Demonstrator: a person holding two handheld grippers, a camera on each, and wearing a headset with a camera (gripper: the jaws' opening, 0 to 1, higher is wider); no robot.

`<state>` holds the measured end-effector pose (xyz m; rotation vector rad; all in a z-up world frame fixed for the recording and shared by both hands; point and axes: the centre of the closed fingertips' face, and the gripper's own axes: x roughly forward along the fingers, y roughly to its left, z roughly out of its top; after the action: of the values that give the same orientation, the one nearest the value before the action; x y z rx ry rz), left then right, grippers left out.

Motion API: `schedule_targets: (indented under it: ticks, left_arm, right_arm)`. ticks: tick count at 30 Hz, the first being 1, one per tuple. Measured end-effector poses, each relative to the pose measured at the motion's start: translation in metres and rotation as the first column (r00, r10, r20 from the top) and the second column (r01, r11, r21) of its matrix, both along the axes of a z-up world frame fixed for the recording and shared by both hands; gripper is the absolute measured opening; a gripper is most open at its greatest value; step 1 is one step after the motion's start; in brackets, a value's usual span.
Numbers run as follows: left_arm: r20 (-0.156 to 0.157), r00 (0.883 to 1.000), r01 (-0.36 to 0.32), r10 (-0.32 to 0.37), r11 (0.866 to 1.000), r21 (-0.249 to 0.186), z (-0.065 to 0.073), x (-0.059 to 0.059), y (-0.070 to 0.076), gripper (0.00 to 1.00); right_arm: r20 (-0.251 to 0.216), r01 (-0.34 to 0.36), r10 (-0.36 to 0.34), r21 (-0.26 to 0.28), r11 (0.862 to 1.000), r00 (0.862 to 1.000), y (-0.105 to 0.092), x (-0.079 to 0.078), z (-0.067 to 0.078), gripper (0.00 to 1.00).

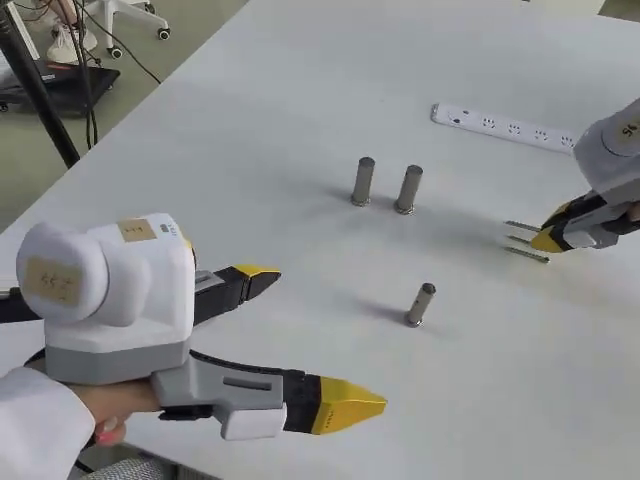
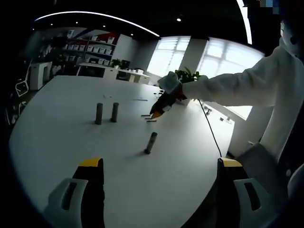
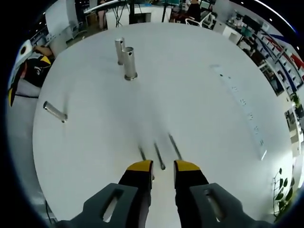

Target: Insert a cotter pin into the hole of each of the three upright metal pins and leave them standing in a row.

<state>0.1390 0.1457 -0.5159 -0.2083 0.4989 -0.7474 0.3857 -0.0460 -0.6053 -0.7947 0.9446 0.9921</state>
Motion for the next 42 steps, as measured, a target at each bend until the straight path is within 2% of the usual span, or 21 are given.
schedule_targets:
  ticks: [7,12,15,19,24,28,32,38,42]
  left_arm:
    - [-0.011,1.000,-0.010,0.009,1.000,-0.008,-0.002,-0.001,-0.001,0.99]
    - [-0.019,1.000,-0.005,0.005,1.000,-0.007,-0.004,-0.004,-0.003,0.99]
    - [-0.025,1.000,-0.003,0.003,1.000,-0.005,-0.006,-0.005,-0.003,0.99]
    - [-0.049,0.999,-0.004,0.004,1.000,-0.002,-0.010,-0.007,-0.004,0.99]
    - [-0.046,0.999,-0.006,0.006,1.000,-0.005,-0.010,-0.008,-0.004,0.99]
    - [-0.044,0.999,-0.003,0.003,1.000,0.011,-0.009,-0.008,-0.003,0.99]
    - [-0.034,0.999,-0.006,0.006,1.000,-0.005,-0.003,-0.008,-0.003,0.99]
    - [-0.018,1.000,-0.006,0.006,1.000,-0.008,0.001,-0.007,-0.004,0.99]
    - [-0.007,1.000,0.004,-0.004,1.000,0.011,0.003,-0.006,-0.003,0.99]
  right_arm:
    - [-0.023,-0.025,0.024,-0.034,0.999,0.999,-0.003,-0.005,-0.005,0.08]
    - [-0.036,-0.040,0.039,-0.028,0.999,0.999,-0.001,-0.007,-0.005,0.07]
    - [-0.078,-0.060,0.059,-0.020,0.998,0.995,0.001,-0.016,-0.006,0.01]
    - [-0.065,-0.077,0.075,-0.042,0.996,0.995,0.002,-0.015,-0.005,0.01]
    - [-0.058,-0.099,0.095,-0.068,0.993,0.994,0.001,-0.011,-0.007,0.00]
    - [-0.055,-0.108,0.103,-0.096,0.989,0.993,0.000,-0.007,-0.008,0.00]
    - [-0.055,-0.130,0.124,-0.130,0.983,0.991,0.001,-0.008,-0.007,0.00]
    - [-0.050,-0.122,0.116,-0.144,0.982,0.992,0.002,-0.009,-0.006,0.00]
    - [-0.044,-0.122,0.116,-0.150,0.981,0.992,0.002,-0.008,-0.007,0.00]
